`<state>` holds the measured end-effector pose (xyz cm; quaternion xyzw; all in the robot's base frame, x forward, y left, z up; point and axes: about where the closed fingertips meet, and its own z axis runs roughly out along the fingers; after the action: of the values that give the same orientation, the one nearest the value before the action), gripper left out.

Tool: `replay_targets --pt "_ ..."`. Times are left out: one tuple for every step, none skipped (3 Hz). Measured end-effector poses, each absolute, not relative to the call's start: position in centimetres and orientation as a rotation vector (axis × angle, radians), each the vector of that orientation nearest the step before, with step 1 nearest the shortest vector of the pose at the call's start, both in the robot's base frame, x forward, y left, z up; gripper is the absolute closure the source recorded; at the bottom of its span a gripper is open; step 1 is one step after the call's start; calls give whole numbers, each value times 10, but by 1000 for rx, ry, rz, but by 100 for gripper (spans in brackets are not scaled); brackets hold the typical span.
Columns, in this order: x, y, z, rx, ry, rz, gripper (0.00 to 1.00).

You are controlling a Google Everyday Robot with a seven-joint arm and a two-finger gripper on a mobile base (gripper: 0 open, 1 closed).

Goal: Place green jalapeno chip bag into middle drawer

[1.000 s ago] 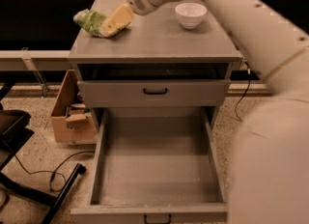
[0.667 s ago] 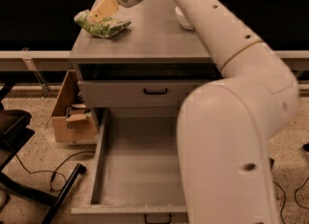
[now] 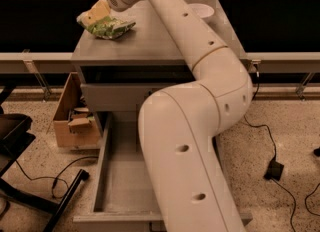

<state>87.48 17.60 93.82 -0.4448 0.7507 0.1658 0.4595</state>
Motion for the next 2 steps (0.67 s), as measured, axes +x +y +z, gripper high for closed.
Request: replay_targets --pt "889 191 911 -1047 1907 434 0" --pt "902 203 870 -1034 1989 420 3"
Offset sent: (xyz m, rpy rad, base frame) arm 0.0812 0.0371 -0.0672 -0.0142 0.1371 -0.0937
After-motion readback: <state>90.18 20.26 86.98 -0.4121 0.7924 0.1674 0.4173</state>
